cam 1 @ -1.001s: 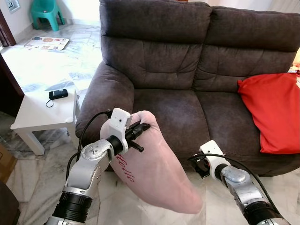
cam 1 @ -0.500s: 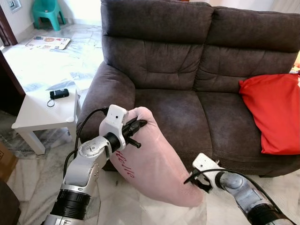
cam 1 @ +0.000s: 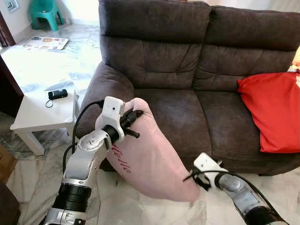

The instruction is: Move the pillow to the sofa from floor

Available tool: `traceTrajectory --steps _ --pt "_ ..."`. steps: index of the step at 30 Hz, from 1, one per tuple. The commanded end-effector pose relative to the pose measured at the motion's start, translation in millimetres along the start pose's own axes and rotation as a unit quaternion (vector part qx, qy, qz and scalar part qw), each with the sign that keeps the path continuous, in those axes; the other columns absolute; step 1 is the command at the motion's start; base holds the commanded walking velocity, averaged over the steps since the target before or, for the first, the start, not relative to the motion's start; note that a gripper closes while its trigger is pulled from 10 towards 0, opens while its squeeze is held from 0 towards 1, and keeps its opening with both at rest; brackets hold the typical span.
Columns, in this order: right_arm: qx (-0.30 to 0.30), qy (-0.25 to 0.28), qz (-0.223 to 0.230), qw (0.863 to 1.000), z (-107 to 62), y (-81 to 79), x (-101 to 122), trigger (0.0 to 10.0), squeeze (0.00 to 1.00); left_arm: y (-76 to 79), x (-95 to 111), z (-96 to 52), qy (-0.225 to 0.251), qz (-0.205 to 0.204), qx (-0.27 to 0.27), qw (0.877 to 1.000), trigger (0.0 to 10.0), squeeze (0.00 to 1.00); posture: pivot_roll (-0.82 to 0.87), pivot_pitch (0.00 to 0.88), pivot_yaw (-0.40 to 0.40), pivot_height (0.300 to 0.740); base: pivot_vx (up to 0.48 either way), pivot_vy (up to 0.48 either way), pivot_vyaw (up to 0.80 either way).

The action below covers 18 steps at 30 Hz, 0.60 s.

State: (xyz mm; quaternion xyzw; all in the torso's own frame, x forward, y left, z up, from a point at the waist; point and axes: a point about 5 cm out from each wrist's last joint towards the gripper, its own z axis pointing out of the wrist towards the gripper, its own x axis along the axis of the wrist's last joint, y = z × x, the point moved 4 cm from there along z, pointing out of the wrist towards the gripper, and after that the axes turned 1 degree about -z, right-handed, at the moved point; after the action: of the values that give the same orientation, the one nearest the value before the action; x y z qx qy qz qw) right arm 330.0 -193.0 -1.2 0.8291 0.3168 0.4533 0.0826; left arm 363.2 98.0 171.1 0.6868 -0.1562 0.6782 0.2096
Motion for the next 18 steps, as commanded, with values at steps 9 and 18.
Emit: traceTrajectory --steps 9,18 --pt "-0.066 0.059 0.064 0.994 5.4 24.7 34 10.0 0.0 -7.2 28 0.8 0.053 0.022 0.019 0.998 10.0 0.0 0.13 0.0 -0.095 0.74 0.0 0.0 0.0" --pt "-0.086 0.059 0.064 0.992 9.0 36.0 41 10.0 0.0 -22.6 29 -3.0 0.062 0.036 0.064 0.995 10.0 0.0 0.17 0.0 -0.134 0.74 0.0 0.0 0.0"
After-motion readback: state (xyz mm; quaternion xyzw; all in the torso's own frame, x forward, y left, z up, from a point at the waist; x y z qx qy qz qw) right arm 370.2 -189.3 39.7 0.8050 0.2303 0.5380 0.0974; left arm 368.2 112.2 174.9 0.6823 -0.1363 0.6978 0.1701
